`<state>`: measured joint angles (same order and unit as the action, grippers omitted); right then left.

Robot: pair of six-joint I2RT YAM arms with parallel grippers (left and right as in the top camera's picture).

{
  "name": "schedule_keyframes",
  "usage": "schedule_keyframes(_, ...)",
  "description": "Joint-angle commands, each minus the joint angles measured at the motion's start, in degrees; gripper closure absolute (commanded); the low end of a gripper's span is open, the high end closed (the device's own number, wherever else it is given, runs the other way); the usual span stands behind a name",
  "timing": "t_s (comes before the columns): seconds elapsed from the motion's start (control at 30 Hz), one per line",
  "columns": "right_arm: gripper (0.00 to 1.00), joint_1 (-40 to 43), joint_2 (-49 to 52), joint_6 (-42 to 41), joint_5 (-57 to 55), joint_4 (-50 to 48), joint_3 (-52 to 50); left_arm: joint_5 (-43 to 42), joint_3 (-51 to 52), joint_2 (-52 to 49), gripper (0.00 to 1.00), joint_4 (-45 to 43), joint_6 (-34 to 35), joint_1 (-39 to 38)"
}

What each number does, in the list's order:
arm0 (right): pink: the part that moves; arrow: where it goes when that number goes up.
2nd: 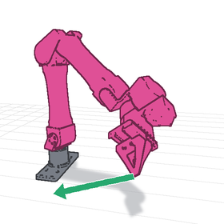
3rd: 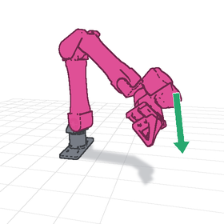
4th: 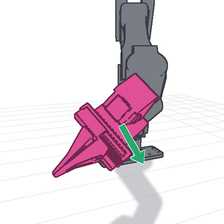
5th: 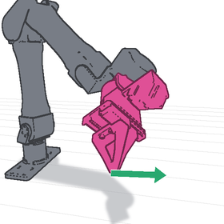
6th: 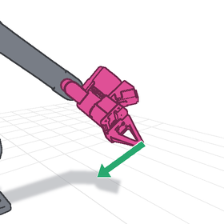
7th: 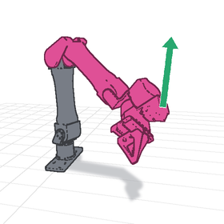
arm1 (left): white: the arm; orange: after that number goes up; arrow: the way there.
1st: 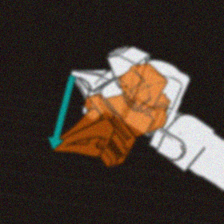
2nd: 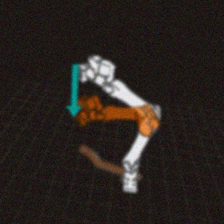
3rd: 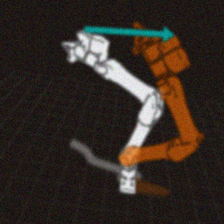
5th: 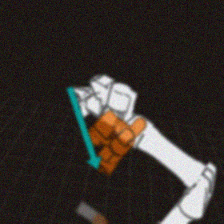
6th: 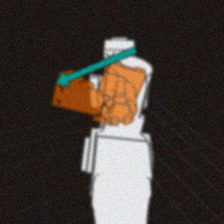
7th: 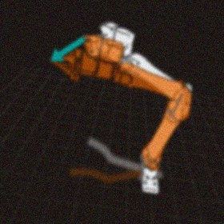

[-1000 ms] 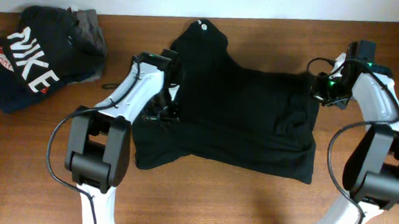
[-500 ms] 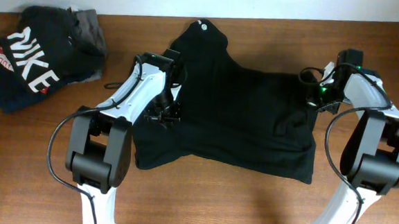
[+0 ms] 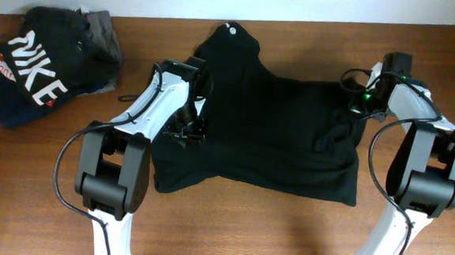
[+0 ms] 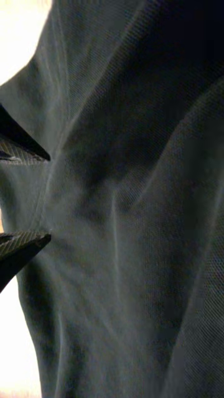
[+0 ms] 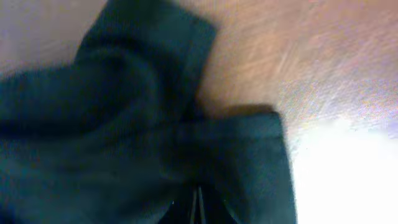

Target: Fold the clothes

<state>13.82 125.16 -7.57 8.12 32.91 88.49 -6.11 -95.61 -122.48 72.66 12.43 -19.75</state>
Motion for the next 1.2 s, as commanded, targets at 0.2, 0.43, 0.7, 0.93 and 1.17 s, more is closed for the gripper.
schedule_keyframes(0.2,0.96,3.9,3.8,0.0,-11.3,-6.2,-0.3,1.4,-0.8,2.1,0.47,1.8,0.1,0.2)
schedule_keyframes(0.43,0.95,8.2,3.8,0.1,-11.2,1.9,6.0,1.4,-0.8,2.1,0.41,1.2,0.1,0.2)
schedule_keyframes(0.7,0.2,8.0,3.2,-1.0,-10.0,26.8,33.1,1.2,-0.8,2.1,0.41,0.9,-0.6,0.2)
schedule_keyframes(0.93,0.01,7.9,2.9,-1.9,2.4,52.5,57.8,1.0,-0.7,2.1,0.27,-0.5,-0.7,-0.3)
schedule_keyframes(1.17,0.19,4.7,2.8,1.4,11.8,64.4,61.5,-2.3,-0.8,1.1,0.99,-10.6,-3.3,-0.7)
